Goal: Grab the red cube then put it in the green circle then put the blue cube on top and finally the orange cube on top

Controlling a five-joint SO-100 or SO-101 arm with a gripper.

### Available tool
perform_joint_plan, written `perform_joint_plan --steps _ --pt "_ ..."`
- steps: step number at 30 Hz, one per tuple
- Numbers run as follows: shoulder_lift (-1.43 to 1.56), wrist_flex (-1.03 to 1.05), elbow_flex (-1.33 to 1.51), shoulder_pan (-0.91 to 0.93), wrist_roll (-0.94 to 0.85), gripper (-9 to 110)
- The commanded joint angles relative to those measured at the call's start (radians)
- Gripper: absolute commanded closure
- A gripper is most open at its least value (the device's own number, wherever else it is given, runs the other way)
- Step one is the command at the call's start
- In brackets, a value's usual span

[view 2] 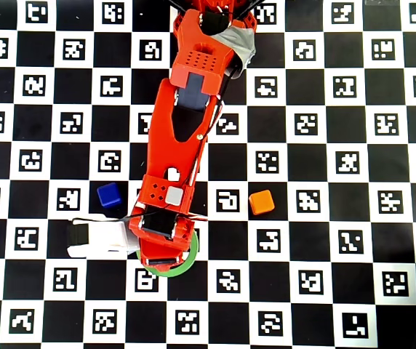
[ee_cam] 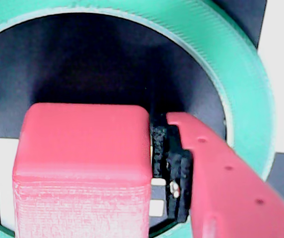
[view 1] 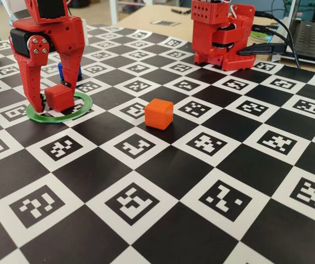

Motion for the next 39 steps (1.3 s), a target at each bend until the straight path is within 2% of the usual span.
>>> perform_joint_plan --steps 1,6,20,29,39 --pt "0.074 0.032 -0.041 0.011 0.002 75" --pt "0.094 0.114 -0.114 0.012 0.005 70" --pt "0.276 0.298 -0.181 0.017 -0.017 65" --pt "0.595 0.403 0.026 0.084 -0.11 56" --pt "0.761 0.357 0.273 0.276 -0.258 52"
